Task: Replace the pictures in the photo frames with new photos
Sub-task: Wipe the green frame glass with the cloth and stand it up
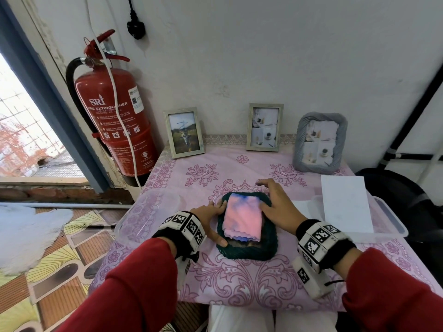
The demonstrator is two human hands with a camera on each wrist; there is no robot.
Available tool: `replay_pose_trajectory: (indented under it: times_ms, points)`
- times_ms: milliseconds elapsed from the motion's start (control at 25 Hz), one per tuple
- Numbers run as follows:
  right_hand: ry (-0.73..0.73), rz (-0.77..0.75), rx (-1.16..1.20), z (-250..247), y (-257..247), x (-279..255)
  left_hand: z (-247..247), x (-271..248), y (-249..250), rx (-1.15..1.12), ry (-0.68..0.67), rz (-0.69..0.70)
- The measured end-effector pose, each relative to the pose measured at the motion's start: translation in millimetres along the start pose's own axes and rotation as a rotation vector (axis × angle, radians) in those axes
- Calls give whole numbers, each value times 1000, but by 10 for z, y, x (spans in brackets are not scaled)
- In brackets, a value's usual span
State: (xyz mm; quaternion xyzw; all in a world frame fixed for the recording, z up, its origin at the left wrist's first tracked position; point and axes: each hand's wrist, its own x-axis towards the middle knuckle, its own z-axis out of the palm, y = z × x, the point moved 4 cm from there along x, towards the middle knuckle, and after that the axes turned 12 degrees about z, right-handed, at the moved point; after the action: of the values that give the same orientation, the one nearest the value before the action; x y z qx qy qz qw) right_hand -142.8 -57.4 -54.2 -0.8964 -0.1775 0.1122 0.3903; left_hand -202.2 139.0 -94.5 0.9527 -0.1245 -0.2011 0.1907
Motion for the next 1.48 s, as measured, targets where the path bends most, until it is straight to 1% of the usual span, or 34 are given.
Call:
replay_pose_trajectory:
  times_ms: [80, 120, 280, 360, 440, 600, 680, 720, 800, 880, 1000, 1120, 1280, 1480]
  points:
    - [29, 64, -66, -40, 70, 13, -3, -7, 9, 0, -6, -4]
    - [10, 76, -105, -46, 104, 7, -6, -9, 15, -2, -9, -6]
    - [-174, 40, -358, -19, 193, -52, -19, -26, 42, 3, -17, -11]
    - [-208, 37, -424, -33, 235, -53, -24, -43, 69, 6, -8, -11]
    - [-209, 45, -439, -40, 269, -53, -43, -76, 111, -11, 21, -7]
    - [-199, 38, -477, -1, 285, -65, -205, -171, 173, -187, 140, -5]
    - [-197, 40, -474, 11, 283, -54, -293, -179, 222, -143, 216, 5]
    - [-195, 42, -469, 12, 284, -54, -326, -176, 258, -119, 285, -6]
    - [-184, 45, -458, 16, 293, -70, -336, -146, 317, -153, 436, -76]
    - [-171, 38, -447, 27, 306, -96, -300, -96, 394, -227, 517, -132]
    - [-153, 34, -397, 22, 337, -114, -221, -16, 504, -274, 544, -169]
    - [-148, 39, -377, 15, 357, -114, -146, 47, 532, -220, 553, -211]
    - [-145, 42, -362, 15, 380, -109, -59, 128, 516, -108, 486, -300]
    - [-154, 49, -351, 12, 397, -96, -5, 200, 557, -64, 452, -321]
